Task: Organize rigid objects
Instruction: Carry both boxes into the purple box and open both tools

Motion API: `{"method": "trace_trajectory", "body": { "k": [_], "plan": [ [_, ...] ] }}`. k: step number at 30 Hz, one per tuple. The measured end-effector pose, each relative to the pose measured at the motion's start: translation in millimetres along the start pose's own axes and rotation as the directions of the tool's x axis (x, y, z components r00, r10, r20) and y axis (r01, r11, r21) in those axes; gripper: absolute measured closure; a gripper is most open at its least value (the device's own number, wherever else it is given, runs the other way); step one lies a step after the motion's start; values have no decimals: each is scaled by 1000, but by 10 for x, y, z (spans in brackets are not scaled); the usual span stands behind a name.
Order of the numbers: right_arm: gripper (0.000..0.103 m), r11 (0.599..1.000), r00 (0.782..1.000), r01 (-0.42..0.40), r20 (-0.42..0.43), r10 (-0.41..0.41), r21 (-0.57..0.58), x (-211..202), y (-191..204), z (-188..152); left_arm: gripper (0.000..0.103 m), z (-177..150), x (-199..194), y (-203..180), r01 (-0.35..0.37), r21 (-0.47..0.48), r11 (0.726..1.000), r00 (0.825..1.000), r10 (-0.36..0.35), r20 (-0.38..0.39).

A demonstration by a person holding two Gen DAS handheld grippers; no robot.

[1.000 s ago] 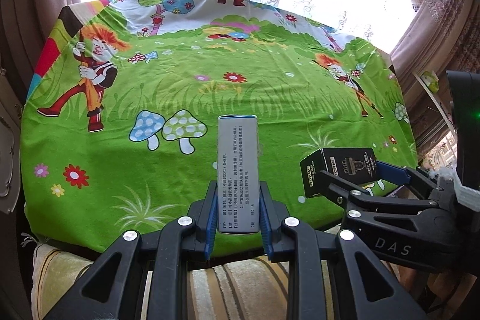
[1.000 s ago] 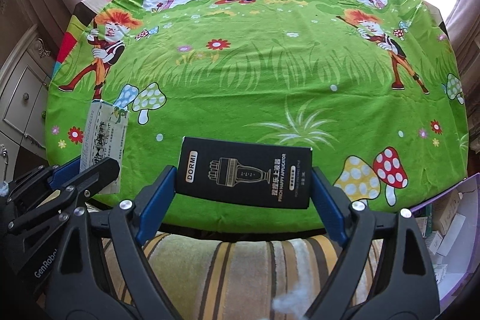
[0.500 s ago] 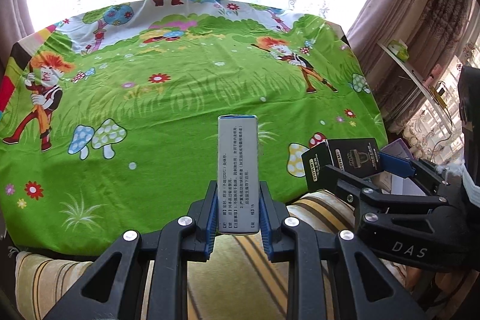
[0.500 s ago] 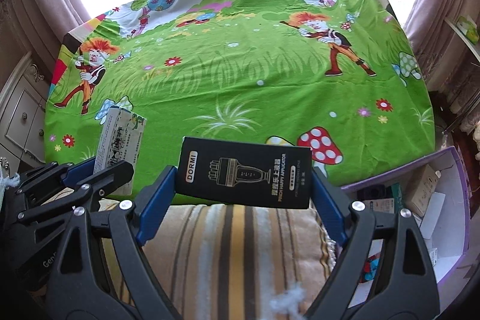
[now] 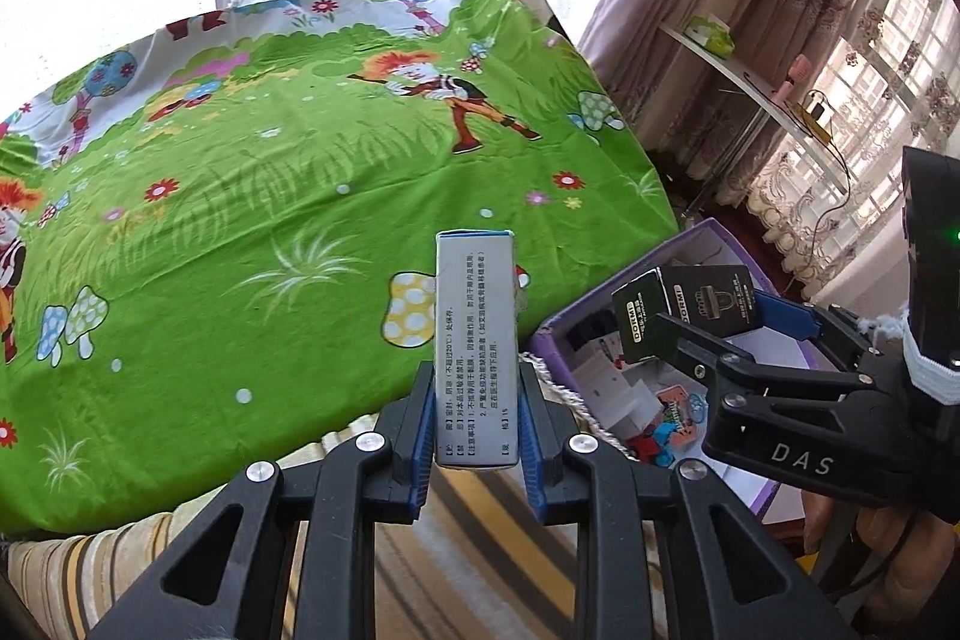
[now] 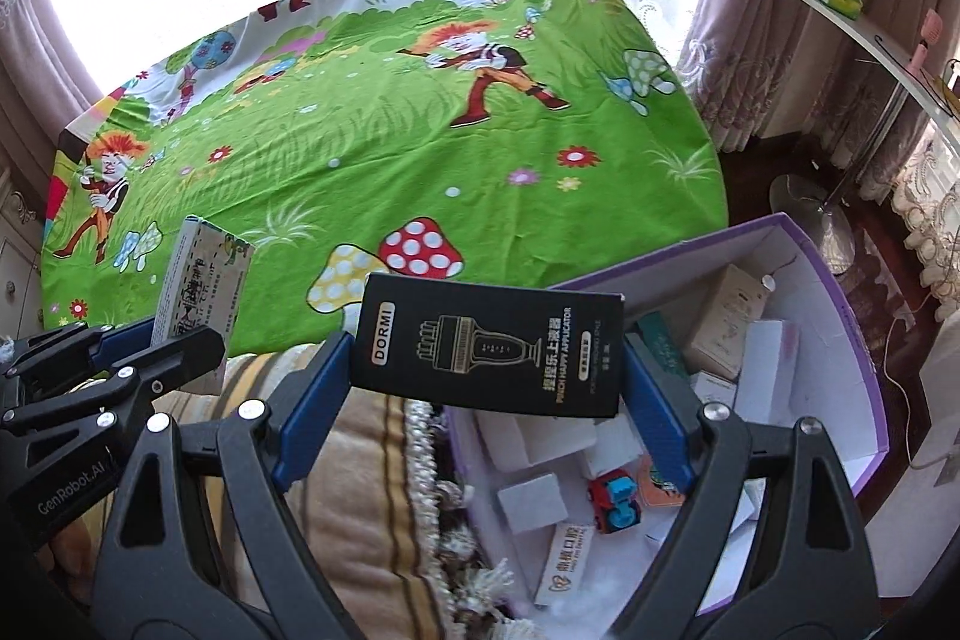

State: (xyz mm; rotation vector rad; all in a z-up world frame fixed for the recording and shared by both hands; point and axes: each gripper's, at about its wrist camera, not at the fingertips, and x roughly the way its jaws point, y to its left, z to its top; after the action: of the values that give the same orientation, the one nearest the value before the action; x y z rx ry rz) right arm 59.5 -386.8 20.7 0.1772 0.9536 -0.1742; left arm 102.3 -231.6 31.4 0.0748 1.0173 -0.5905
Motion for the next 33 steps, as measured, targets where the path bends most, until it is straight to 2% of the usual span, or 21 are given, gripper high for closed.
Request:
{"method": "trace_trajectory", "body": {
  "k": [13, 18, 25, 28, 30, 33],
  "plan": [
    [15, 979, 985, 167, 9, -170, 118, -203, -956, -209, 77, 109, 326, -811, 116, 86, 990, 991, -109, -75],
    [15, 966, 976, 214, 8, -218, 141, -240, -1179, -261, 77, 154, 478, -1006, 144, 88, 986, 985, -134, -108],
    [12, 956, 970, 237, 8, -242, 174, -260, -1351, -290, 76, 216, 657, -1160, 182, 75, 980, 975, -170, -142],
    [11, 955, 970, 236, 14, -243, 179, -287, -1377, -286, 66, 218, 690, -1152, 189, 60, 980, 972, -178, -151],
    [11, 955, 969, 238, 17, -245, 177, -307, -1376, -287, 54, 215, 681, -1126, 193, 47, 980, 972, -185, -148],
    [11, 956, 969, 237, 21, -244, 175, -350, -1365, -298, 51, 199, 636, -1073, 200, 25, 979, 970, -195, -142]
  ]
}}
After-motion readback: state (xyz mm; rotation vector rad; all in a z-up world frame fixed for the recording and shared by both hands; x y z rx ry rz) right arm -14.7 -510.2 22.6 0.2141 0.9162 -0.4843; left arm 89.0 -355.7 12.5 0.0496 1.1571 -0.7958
